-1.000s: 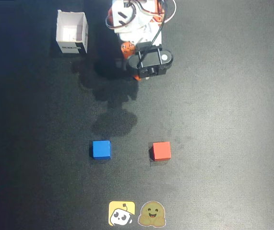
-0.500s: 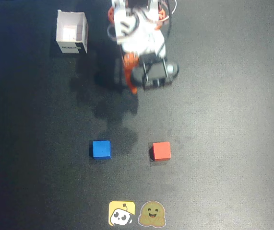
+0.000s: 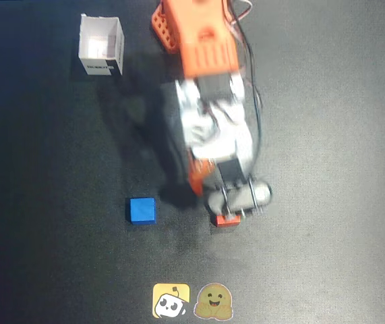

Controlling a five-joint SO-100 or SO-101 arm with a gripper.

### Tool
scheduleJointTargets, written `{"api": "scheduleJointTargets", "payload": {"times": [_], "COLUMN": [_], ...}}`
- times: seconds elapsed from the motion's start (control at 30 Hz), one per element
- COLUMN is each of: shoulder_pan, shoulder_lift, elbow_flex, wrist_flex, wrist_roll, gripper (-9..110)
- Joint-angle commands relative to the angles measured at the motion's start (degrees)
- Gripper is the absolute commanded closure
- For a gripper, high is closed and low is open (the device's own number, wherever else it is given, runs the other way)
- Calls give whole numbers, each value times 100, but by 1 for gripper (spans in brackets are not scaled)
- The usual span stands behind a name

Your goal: Put the red cube on top of the blue cube.

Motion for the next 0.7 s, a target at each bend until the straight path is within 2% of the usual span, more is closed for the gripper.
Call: {"api": "scheduleJointTargets", "payload": {"times": [0.0,0.67], "shoulder_pan": [-123,-281], "shoulder_lift": [-431,-1652], "elbow_flex": [-457,-729], "wrist_flex": [-404,-1266], "wrist_roll": [185,545], "gripper": [83,80]}}
